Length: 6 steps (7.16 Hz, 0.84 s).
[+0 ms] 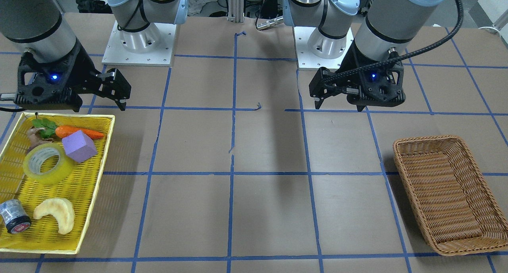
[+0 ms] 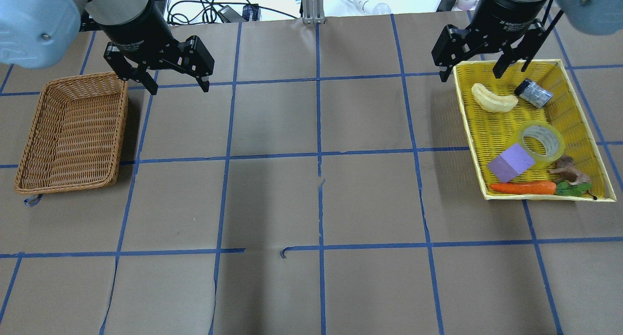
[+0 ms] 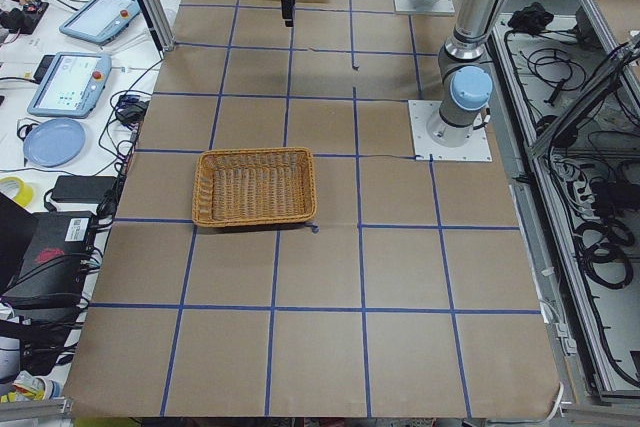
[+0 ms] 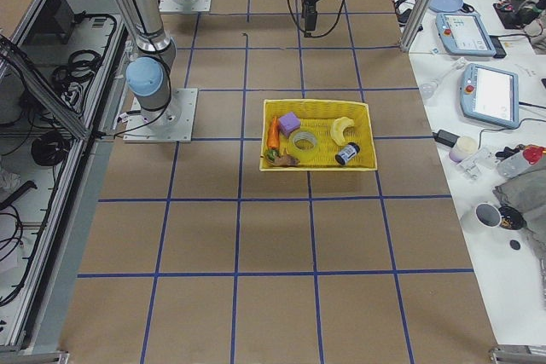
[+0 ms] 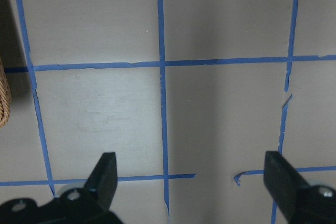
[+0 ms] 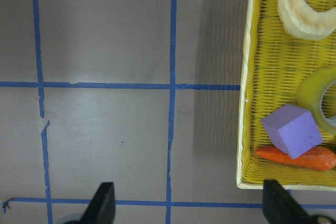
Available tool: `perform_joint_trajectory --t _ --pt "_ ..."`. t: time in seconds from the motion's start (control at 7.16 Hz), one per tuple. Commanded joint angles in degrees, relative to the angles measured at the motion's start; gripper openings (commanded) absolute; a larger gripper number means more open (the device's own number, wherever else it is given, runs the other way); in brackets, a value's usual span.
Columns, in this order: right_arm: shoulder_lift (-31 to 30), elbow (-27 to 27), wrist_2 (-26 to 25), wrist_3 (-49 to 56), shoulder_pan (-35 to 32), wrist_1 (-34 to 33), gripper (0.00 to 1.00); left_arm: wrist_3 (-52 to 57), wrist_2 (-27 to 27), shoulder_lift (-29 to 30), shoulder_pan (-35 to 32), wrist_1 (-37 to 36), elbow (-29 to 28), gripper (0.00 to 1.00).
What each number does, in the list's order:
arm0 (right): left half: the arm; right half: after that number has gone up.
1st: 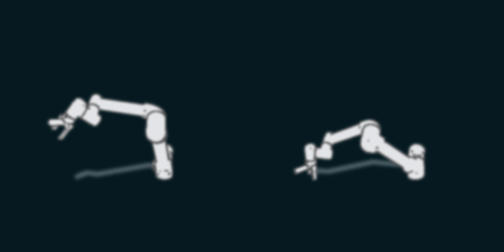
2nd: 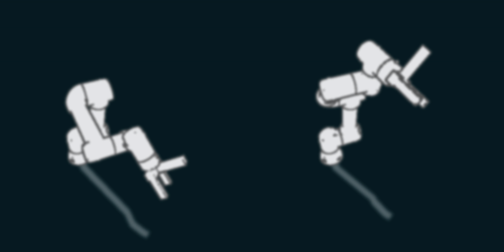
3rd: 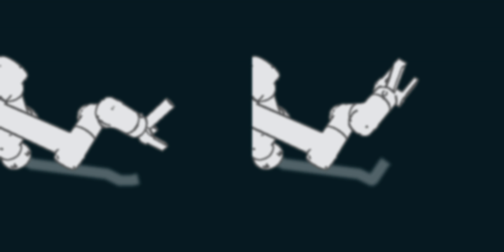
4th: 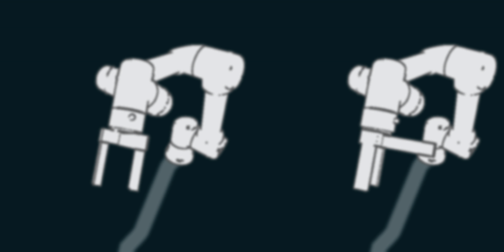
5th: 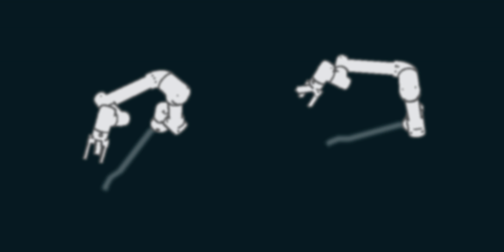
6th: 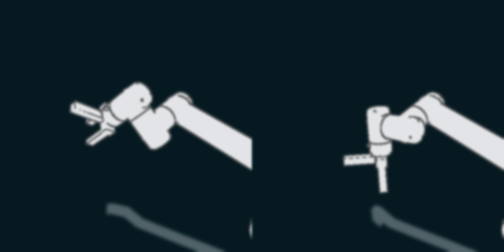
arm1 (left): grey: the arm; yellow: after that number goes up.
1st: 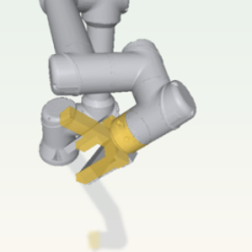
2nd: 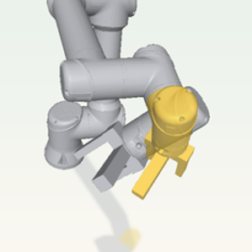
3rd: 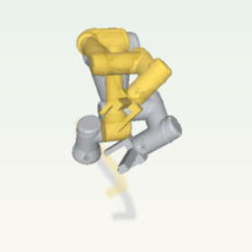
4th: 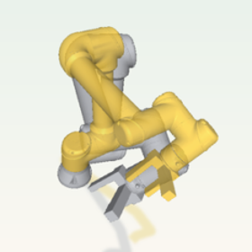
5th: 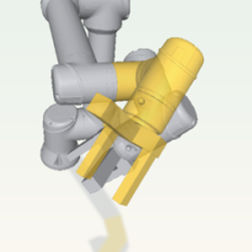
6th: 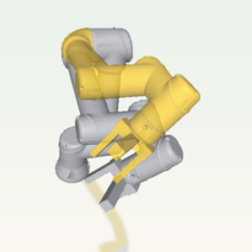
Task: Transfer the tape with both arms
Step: 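Move the right gripper over the yellow basket down to the tape roll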
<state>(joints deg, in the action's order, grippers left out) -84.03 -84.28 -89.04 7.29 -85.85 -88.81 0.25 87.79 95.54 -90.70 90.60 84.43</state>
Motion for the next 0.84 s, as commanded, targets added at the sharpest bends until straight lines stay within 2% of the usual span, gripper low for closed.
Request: perform_joint_trajectory --t 0.0,0.28,0.56,0.7 --pt "0.7 -0.17 0.01 11.45 4.87 -0.31 1.0 0.28 0.1 0.0 -0.09 -0.07 -0.06 1.0" --pt "2.63 -2.01 0.62 25.07 13.47 -1.62 1.0 -0.15 0.19 0.0 -0.35 -0.16 0.03 1.0" --pt "6.22 -6.39 0.54 40.19 22.17 -10.55 1.0 -0.6 0.1 0.09 -0.53 -0.16 0.03 1.0" --pt "9.29 -7.98 0.53 44.52 24.3 -16.86 1.0 -0.6 0.1 0.09 -0.62 -0.16 0.03 1.0"
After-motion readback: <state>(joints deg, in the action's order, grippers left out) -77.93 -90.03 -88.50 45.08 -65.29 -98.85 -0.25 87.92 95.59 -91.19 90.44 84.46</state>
